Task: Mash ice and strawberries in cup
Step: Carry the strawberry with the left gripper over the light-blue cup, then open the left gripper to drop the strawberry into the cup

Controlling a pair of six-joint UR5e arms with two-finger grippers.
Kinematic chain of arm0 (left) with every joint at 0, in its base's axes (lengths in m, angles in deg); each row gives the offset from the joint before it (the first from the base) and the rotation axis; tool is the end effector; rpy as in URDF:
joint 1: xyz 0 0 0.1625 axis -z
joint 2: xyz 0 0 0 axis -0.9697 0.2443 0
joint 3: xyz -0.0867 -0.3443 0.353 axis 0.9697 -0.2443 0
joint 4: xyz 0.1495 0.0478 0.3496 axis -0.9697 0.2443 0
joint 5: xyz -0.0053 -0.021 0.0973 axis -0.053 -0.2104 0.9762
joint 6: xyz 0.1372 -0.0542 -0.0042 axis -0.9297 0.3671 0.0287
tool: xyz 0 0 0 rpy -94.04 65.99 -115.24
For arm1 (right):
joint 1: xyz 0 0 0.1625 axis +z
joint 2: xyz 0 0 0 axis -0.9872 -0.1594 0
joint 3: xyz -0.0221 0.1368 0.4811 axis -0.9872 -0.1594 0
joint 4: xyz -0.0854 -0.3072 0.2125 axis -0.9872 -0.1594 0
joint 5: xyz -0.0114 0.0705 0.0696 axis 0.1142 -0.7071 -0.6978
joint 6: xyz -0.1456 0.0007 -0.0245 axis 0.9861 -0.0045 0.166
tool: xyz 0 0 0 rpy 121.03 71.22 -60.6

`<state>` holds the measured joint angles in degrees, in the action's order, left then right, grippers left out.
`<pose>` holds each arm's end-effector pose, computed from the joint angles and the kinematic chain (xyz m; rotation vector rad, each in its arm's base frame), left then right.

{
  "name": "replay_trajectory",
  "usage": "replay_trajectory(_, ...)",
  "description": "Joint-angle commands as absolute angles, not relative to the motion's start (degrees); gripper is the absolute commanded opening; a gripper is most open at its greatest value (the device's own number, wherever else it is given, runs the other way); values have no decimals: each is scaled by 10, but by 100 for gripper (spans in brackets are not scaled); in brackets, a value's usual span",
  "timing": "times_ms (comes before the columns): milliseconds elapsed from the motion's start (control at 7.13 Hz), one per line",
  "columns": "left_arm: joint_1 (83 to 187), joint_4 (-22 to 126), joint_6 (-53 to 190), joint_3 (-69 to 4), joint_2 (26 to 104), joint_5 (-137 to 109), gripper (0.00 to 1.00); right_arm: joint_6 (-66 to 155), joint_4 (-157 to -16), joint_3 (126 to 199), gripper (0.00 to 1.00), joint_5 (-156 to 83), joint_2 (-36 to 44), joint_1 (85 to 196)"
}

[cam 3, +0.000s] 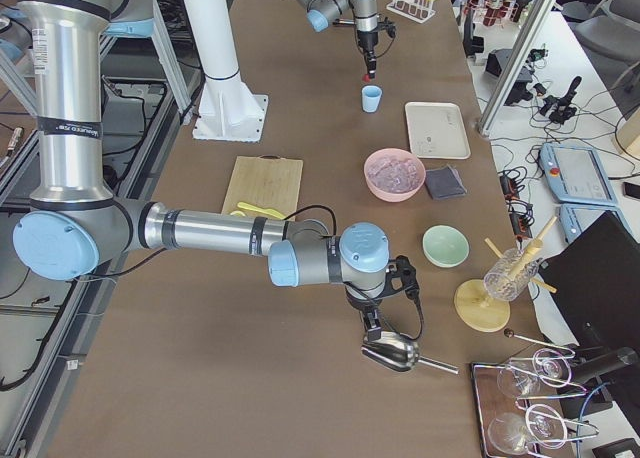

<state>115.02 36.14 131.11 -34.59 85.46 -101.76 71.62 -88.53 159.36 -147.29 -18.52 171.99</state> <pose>0.5330 -0.5430 0.2998 0.1231 0.9729 -0.2694 0.0401 -0.4503 0.7722 0.2100 -0.7489 -0.2058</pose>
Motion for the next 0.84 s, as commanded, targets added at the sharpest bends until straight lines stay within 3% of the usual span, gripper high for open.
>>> replay_trajectory(0, 1148, 365, 1314, -322, 871, -1006, 30, 717, -883, 1594, 99, -1473, -184, 1721)
replay_trajectory(281, 1158, 368, 1304, -308, 875, -1007, 30, 717, -882, 1594, 99, -1472, -180, 1721)
replay_trajectory(561, 1155, 373, 1309, -308, 875, -1006, 96, 717, -883, 1594, 99, -1472, -178, 1721)
replay_trajectory(701, 1151, 372, 1309, -311, 874, -1006, 97, 717, -883, 1594, 99, -1473, -177, 1721)
